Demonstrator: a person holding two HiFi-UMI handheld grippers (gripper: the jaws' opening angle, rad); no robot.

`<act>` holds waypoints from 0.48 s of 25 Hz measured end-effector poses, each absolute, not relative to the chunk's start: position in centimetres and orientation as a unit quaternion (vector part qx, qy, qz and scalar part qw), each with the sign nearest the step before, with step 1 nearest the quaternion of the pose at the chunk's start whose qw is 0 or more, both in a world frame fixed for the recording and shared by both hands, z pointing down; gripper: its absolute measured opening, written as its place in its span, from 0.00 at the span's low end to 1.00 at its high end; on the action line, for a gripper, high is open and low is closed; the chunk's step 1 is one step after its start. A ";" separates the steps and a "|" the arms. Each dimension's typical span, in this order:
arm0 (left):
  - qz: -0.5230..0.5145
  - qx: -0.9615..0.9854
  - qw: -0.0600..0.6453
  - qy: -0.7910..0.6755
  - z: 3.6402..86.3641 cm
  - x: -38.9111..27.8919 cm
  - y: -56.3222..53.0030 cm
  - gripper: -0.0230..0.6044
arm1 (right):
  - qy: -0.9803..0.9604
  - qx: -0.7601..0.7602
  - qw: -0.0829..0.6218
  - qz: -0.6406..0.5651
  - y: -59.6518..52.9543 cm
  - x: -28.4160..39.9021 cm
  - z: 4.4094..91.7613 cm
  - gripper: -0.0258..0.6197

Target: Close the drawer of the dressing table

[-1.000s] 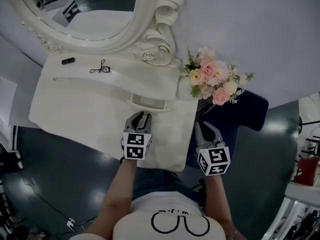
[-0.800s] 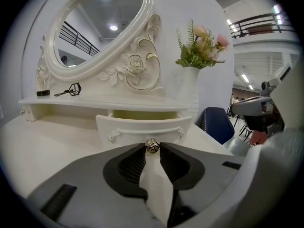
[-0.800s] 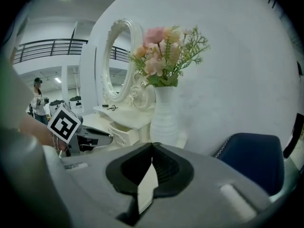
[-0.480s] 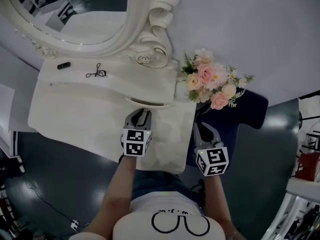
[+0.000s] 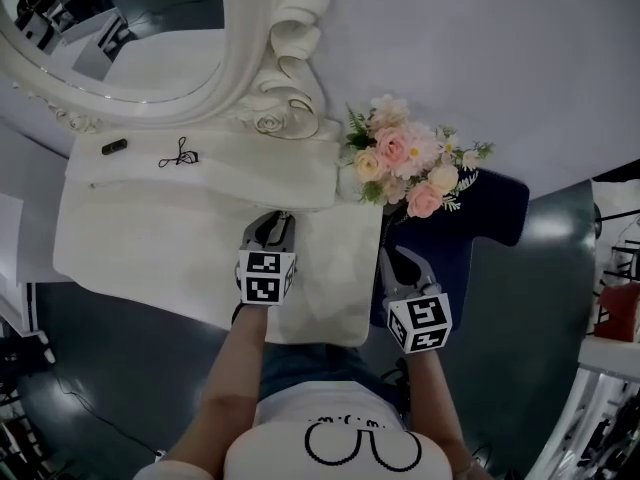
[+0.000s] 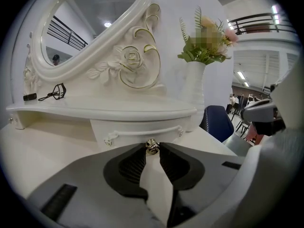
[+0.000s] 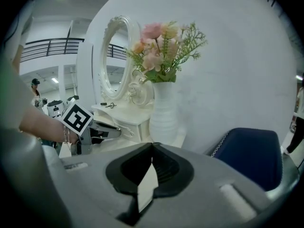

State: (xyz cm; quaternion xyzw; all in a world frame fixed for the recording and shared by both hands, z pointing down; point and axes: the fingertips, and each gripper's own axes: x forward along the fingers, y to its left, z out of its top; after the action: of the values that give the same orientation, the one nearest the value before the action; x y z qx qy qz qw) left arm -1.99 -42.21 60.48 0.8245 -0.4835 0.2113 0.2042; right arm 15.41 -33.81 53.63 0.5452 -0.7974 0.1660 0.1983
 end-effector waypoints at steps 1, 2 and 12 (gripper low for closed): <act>0.211 0.825 0.202 -0.483 60.4 -1.9 -42.5 0.18 | -0.797 0.546 0.200 0.166 -33.7 15.5 53.7 0.04; 0.211 0.825 0.201 -0.484 60.4 -1.9 -42.8 0.18 | -0.796 0.546 0.201 0.166 -33.6 15.6 53.7 0.04; 0.217 0.821 0.211 -0.484 60.2 -1.8 -43.6 0.19 | -0.796 0.549 0.194 0.164 -33.1 16.1 53.3 0.04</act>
State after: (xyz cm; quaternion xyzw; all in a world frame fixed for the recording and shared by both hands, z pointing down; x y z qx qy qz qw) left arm -1.83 -43.59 60.25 0.8207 -0.4844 0.2171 0.2112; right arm 16.11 -33.09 53.26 0.5490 -0.7963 0.1637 0.1941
